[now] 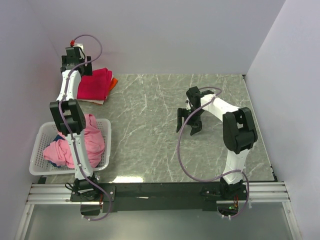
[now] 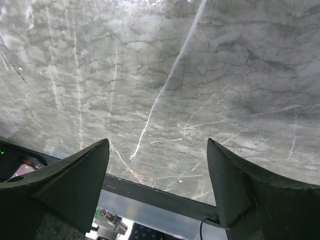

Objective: Fold and stack the t-shirts
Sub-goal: Reset both grippers

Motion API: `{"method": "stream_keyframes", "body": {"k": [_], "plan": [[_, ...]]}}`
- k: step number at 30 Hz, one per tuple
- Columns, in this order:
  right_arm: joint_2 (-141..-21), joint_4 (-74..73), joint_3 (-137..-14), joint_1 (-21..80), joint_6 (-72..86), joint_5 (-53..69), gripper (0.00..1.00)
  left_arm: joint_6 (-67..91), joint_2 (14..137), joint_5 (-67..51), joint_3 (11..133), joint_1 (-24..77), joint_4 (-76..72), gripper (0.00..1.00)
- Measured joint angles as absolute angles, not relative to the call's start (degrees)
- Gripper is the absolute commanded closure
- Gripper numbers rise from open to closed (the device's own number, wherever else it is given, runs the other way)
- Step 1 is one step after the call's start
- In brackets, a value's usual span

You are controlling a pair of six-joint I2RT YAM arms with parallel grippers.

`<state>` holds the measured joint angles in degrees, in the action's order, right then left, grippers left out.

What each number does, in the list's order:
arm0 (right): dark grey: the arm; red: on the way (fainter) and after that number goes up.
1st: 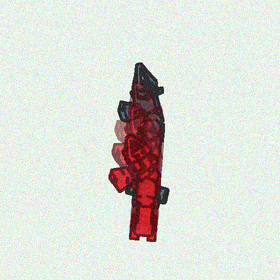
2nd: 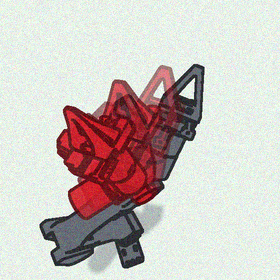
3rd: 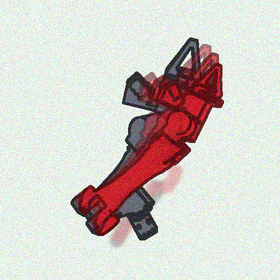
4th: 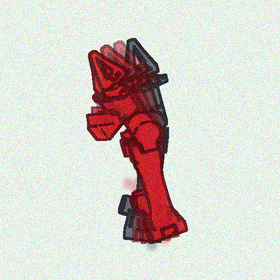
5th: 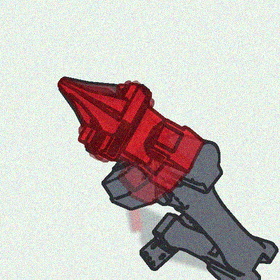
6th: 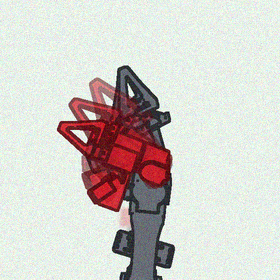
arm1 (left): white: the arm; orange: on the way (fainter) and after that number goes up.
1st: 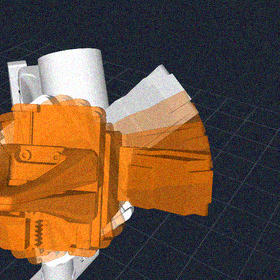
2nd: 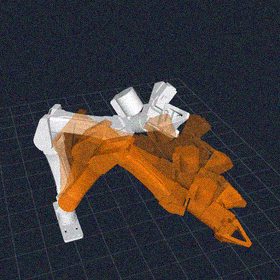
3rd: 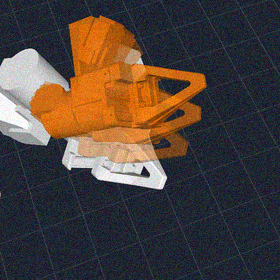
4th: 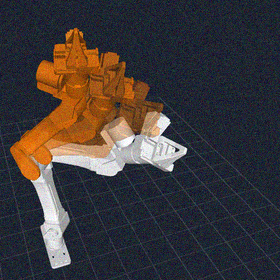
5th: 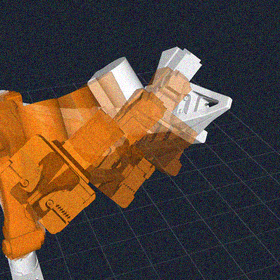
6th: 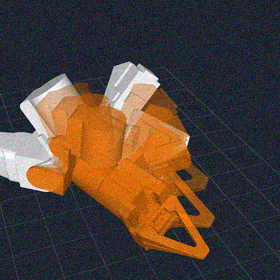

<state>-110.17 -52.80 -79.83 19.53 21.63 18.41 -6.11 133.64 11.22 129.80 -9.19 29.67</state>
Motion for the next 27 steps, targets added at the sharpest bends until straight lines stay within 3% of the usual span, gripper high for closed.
{"method": "stream_keyframes", "body": {"k": [7,15,19,27], "plan": [[-106.9,-50.5,-77.8,19.5,23.1,18.3,0.15,0.1,128.1,14.2,122.3,-9.1,29.4,0.01],[-99.2,-45.5,-74.3,19.5,24.8,15.4,0.15,11.4,106.5,11.2,94.3,-5.1,26.2,0.0],[-93.5,-42.2,-71.6,19.6,25.9,12.7,0.15,17.2,92.9,10.6,79.5,2.6,23.7,0.01],[-82.2,-34.7,-65.0,19.6,27.4,8.5,0.15,29.1,74.9,13.5,65.0,19.8,24.0,0.0]]}}
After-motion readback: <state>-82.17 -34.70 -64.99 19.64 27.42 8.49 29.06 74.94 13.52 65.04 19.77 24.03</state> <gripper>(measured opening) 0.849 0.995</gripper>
